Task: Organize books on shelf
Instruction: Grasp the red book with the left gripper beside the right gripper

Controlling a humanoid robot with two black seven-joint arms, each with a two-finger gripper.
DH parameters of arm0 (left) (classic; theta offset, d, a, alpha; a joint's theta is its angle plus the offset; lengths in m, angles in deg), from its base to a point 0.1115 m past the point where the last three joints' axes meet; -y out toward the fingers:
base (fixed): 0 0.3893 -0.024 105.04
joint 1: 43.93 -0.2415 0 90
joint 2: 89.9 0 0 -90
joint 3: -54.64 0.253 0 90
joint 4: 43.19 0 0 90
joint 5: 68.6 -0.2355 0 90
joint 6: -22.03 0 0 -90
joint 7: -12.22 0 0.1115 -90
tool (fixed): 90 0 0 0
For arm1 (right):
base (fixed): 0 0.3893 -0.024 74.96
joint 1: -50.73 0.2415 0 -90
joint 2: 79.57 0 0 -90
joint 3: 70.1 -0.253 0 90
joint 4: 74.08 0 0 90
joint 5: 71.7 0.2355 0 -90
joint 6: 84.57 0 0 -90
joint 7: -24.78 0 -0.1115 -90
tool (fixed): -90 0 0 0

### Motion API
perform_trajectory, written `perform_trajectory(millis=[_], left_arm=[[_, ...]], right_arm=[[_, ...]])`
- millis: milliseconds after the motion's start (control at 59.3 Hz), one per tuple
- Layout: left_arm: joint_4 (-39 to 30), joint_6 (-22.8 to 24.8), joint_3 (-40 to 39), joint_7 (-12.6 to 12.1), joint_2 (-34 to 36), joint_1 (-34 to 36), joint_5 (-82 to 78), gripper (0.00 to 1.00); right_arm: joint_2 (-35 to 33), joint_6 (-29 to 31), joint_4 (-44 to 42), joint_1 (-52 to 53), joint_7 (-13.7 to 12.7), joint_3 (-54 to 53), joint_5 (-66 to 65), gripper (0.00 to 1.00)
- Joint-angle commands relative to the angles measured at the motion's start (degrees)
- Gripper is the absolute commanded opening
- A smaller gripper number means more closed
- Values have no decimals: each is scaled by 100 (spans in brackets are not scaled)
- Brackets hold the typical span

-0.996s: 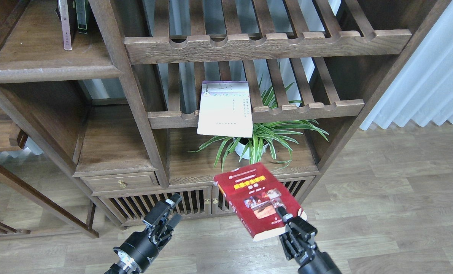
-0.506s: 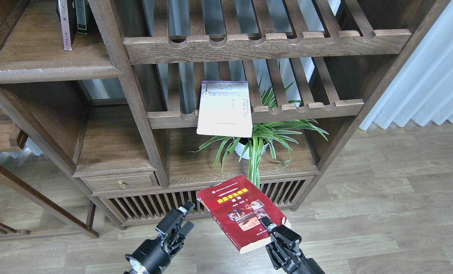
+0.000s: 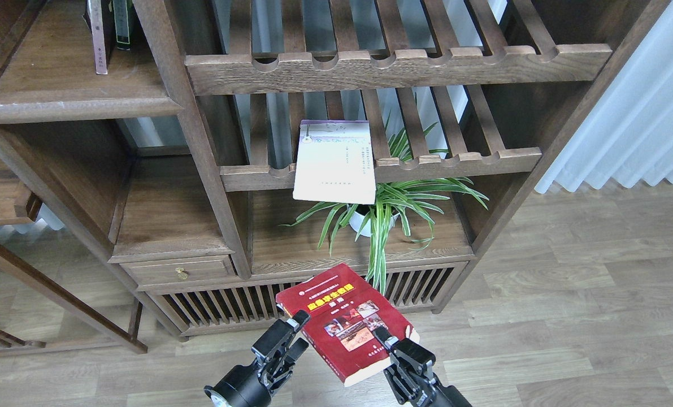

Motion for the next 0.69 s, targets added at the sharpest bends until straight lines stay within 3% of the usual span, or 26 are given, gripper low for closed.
perform_trajectory(millis=[0,219,337,422,456,506,557,574,675], left_arm=[[0,1,0,-2,0,7,1,53],[17,1,0,-2,0,-11,36,29],[35,1,-8,6,0,-11,54,9],[35,1,-9,-2,0,-19,45,5],[26,1,-26,-11,0,-19,54,4],[-35,1,-131,-73,0,-11,45,1],[-246,1,-333,-117,0,-116,10,0],[-316,1,-403,-134,0,-142,1,0],[-694,1,-685,-222,413,-257,-16,0]], right_arm=[[0,0,1,-1,-199,90,-33,6],[0,0,0,-1,-225,134,-59,5],[0,0,-8,-1,-225,134,-59,5],[0,0,-8,-1,-217,143,-59,7],[0,0,-8,-1,-217,152,-59,12],[0,0,1,8,-234,169,-85,33],[8,0,1,52,-225,178,-330,77],[8,0,1,61,-208,169,-418,83],[8,0,1,70,-155,99,-727,94]])
